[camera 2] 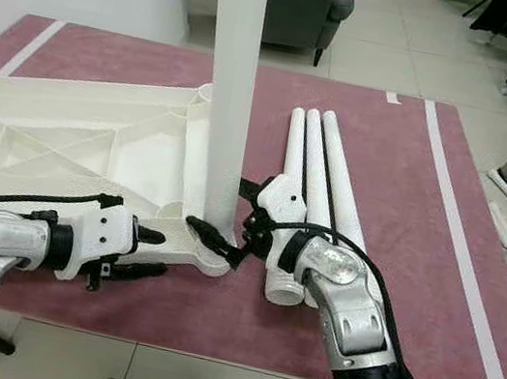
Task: Building children table
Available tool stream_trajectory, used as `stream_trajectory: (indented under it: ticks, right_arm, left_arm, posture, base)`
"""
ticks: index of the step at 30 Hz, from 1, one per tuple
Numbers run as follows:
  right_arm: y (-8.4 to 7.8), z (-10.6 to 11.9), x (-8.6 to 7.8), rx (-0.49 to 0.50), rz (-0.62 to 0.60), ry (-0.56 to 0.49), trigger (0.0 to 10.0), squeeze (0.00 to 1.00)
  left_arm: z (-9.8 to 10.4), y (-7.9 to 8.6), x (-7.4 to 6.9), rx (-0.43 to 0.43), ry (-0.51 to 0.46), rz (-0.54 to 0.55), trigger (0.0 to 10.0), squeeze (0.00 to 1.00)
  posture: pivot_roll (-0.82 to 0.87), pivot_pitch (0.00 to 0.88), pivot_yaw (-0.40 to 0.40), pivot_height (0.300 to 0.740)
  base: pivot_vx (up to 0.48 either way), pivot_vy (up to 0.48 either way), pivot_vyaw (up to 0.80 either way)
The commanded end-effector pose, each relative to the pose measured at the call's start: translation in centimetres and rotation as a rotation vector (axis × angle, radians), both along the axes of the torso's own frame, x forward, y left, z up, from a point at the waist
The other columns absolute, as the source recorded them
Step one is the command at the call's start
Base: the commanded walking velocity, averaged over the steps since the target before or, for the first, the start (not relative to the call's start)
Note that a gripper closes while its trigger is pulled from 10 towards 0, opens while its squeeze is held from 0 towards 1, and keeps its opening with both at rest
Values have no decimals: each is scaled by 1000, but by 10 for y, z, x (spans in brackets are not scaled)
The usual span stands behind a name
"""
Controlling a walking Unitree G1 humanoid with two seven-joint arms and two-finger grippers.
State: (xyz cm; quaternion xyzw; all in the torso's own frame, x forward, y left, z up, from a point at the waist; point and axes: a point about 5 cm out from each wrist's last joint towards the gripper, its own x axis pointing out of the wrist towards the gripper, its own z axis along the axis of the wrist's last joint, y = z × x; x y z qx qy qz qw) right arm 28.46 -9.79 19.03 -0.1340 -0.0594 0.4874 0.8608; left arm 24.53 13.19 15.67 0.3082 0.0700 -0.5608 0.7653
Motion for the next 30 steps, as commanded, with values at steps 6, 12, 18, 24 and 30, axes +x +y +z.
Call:
stream_trajectory:
  ticks: [6,12,18,24,30]
  right_arm:
    - [14,-1,4,-9,52,-8,10000,0]
    - [15,-3,4,-3,41,-9,10000,0]
    - [16,-5,2,-3,44,-9,10000,0]
    - [16,0,4,-21,76,-23,10000,0]
    - [22,7,7,-45,133,-45,10000,0]
  left_arm:
    - [-10,-13,7,30,17,-46,10000,0]
    - [-11,-10,9,36,24,-43,10000,0]
    - [-13,-9,12,42,29,-43,9765,0]
    - [-16,-9,13,41,34,-33,8078,0]
    - [-20,-9,14,28,35,-4,4824,0]
  posture:
    - [85,101,50,740]
    - [81,105,76,740]
    - [69,108,78,740]
    - [66,102,52,740]
    - [76,99,33,740]
  base:
    - [0,0,0]
    - [0,0,0]
    - [0,0,0]
    - [0,0,0]
    - [0,0,0]
